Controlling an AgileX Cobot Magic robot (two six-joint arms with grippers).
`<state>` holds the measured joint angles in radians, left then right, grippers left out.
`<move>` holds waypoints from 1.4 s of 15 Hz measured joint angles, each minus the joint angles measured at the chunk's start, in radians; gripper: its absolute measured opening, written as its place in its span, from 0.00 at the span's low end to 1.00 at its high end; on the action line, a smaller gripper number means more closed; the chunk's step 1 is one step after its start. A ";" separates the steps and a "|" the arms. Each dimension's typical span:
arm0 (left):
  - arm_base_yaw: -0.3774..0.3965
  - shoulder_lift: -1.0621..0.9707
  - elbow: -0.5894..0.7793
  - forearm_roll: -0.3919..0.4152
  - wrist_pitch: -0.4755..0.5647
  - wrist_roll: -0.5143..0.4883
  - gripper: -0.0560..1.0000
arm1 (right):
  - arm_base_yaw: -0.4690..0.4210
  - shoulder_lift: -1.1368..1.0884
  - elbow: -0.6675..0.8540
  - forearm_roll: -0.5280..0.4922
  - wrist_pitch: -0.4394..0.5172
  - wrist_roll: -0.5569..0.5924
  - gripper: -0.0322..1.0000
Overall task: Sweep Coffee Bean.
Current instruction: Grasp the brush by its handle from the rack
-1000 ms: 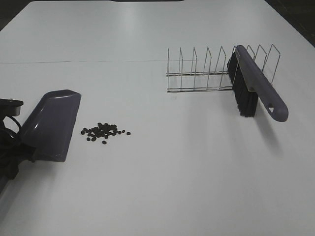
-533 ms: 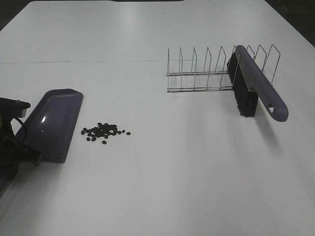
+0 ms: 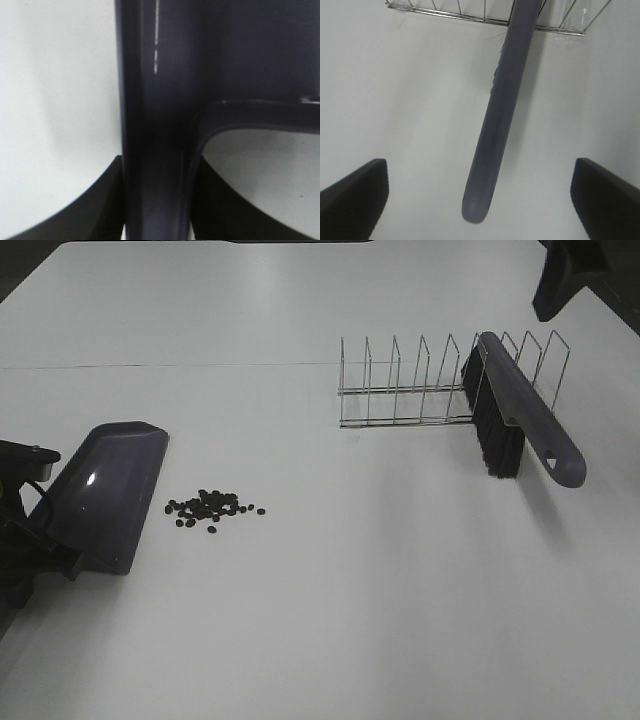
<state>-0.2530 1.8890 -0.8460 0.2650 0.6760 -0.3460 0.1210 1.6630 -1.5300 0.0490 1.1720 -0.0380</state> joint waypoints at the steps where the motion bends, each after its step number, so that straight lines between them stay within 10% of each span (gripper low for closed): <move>1: 0.000 0.000 0.000 -0.001 0.000 0.003 0.37 | 0.000 0.036 -0.030 0.000 0.014 -0.007 0.87; 9: 0.000 0.000 0.000 -0.033 0.008 0.013 0.37 | -0.072 0.574 -0.601 0.052 0.046 -0.128 0.73; 21: 0.000 0.000 -0.002 -0.053 0.014 0.014 0.37 | -0.124 0.673 -0.465 0.053 0.048 -0.129 0.67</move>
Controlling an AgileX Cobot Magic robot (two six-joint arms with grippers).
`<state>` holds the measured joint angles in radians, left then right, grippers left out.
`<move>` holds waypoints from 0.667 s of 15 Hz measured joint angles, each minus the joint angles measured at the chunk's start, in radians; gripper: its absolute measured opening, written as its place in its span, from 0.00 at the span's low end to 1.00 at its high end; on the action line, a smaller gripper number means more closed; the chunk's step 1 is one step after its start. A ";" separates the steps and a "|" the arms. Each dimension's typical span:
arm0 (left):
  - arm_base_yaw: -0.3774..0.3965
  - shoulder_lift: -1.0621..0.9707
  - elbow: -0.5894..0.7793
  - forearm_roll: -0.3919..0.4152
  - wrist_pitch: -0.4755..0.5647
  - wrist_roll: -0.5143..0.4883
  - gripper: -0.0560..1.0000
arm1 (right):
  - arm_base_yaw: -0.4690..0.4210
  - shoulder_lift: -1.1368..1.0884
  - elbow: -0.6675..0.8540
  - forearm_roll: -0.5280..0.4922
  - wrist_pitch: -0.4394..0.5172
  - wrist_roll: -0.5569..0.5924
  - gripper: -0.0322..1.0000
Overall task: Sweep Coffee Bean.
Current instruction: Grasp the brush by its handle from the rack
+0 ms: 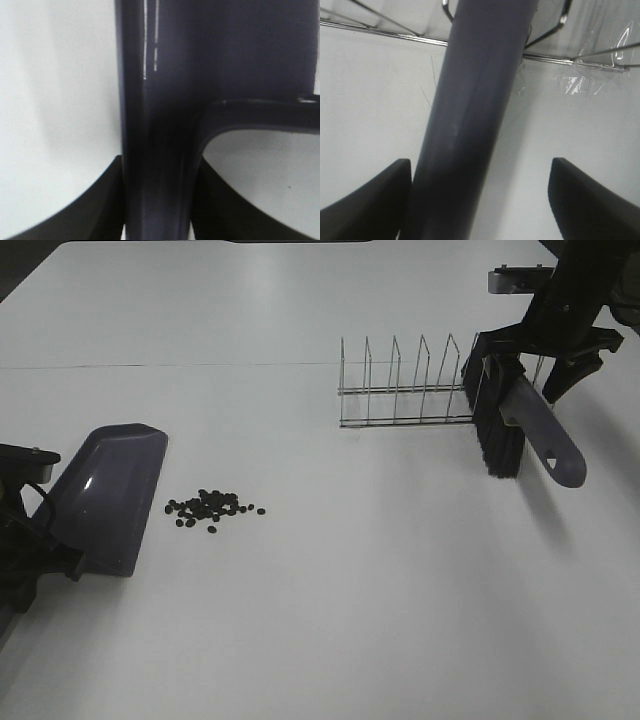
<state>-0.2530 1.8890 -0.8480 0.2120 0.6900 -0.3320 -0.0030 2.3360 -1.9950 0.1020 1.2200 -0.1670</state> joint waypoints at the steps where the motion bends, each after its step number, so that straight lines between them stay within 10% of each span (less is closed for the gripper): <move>1: 0.000 0.000 0.000 0.000 0.000 0.001 0.37 | 0.000 0.000 0.000 0.002 0.000 0.000 0.67; 10: 0.000 0.000 0.000 -0.001 0.000 0.001 0.37 | 0.000 0.006 0.000 0.027 -0.004 0.001 0.56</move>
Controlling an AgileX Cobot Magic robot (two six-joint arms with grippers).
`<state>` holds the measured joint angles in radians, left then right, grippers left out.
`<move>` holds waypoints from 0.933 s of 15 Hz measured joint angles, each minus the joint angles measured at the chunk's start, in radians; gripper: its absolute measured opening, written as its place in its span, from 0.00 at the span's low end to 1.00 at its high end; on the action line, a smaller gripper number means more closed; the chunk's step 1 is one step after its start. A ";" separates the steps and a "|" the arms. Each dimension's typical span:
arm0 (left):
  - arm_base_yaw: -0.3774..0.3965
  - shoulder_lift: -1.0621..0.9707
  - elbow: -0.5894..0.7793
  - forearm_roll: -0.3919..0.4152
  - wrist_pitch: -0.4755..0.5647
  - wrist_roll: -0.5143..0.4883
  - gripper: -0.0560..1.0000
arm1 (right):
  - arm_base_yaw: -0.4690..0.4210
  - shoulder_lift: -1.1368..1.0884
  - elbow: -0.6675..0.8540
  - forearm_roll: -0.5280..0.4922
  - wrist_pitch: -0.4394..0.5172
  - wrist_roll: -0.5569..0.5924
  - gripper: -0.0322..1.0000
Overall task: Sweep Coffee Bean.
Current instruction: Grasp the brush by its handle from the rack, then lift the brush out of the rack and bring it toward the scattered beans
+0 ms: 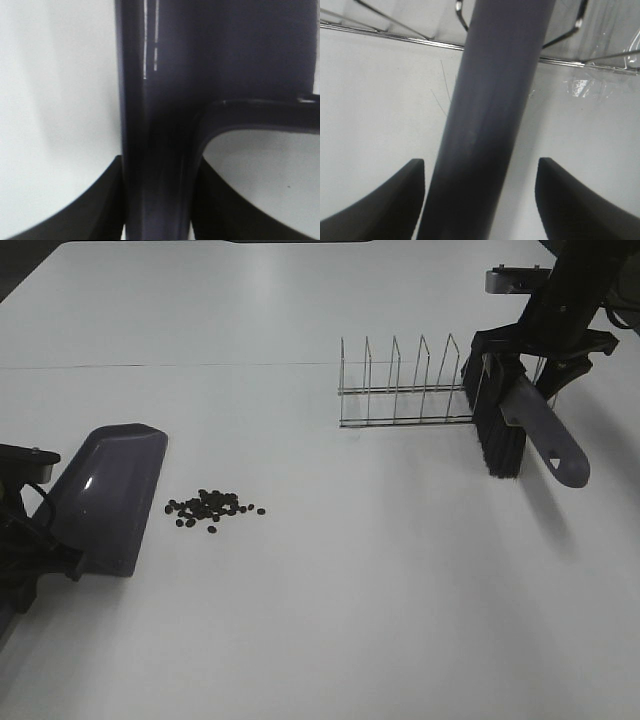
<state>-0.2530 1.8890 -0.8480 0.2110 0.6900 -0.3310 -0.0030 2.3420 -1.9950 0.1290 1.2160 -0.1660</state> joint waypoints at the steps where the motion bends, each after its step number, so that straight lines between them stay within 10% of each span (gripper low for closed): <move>1: 0.000 0.000 0.000 0.000 0.000 0.000 0.37 | 0.000 0.003 0.000 0.001 0.000 0.000 0.56; 4: 0.000 0.000 0.000 0.000 0.000 0.000 0.37 | -0.001 0.003 0.000 -0.005 0.005 0.030 0.34; 14: 0.000 0.000 0.000 0.004 0.000 0.002 0.37 | 0.005 -0.241 0.017 -0.049 0.006 0.108 0.33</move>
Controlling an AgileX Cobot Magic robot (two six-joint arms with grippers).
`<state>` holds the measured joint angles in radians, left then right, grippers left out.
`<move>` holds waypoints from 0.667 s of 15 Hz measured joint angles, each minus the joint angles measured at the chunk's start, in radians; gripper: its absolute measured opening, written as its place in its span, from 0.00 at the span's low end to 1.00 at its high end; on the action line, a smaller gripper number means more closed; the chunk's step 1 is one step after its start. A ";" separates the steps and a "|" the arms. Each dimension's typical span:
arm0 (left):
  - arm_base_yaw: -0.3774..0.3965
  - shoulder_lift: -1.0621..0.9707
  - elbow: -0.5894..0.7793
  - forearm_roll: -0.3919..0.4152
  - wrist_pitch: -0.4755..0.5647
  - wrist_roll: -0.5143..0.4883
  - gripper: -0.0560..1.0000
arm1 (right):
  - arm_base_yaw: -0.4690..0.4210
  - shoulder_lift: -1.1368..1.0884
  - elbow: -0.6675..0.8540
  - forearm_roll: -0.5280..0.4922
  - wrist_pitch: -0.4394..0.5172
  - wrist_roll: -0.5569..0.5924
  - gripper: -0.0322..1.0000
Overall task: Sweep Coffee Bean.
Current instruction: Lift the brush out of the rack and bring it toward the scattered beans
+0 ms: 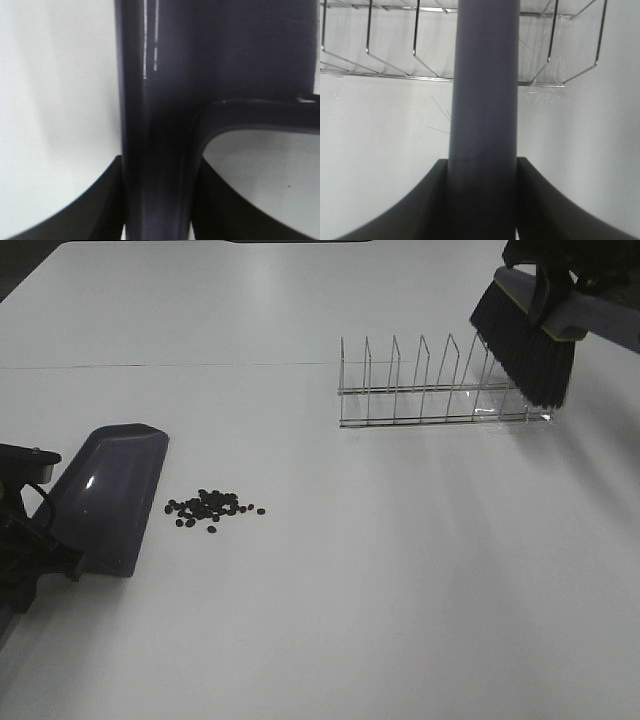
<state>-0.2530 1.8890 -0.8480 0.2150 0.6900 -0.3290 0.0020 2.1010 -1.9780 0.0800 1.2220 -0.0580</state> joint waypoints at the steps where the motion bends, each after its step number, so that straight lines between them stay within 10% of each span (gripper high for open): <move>1: 0.000 0.000 0.000 0.000 0.000 0.001 0.37 | 0.005 -0.022 0.011 -0.005 0.000 0.004 0.33; 10: 0.000 0.000 0.000 0.019 0.023 0.016 0.37 | 0.269 -0.320 0.530 -0.143 -0.024 0.122 0.33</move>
<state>-0.2530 1.8890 -0.8480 0.2340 0.7130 -0.3130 0.2710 1.7810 -1.4480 -0.0630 1.1980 0.0640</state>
